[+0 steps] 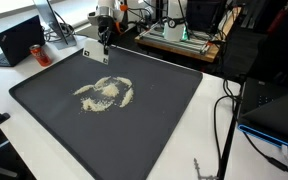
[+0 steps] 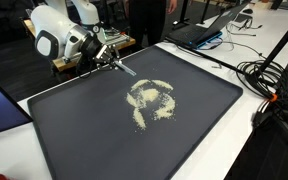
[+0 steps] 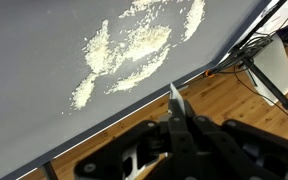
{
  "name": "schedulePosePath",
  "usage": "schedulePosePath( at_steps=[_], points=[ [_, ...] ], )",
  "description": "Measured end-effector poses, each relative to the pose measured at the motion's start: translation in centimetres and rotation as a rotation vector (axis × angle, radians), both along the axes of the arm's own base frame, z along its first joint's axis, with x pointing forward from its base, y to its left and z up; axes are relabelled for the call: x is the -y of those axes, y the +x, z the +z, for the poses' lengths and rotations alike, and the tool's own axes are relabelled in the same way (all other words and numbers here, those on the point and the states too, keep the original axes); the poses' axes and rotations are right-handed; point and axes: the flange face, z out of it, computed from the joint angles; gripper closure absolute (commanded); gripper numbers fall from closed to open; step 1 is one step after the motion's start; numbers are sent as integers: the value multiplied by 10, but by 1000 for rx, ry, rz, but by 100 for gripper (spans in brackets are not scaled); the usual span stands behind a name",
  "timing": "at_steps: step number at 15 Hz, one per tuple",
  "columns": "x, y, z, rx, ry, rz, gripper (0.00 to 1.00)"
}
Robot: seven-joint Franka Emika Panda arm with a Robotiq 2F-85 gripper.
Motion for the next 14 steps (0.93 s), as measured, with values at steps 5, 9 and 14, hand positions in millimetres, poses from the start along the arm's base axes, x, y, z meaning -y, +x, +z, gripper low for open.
schedulePosePath(
  at_steps=[5, 9, 14],
  points=[
    [-10, -31, 23, 18, -40, -32, 99],
    [-19, -45, 49, 23, -109, -42, 99],
    [-44, -37, 84, -13, -322, -9, 99]
  ],
)
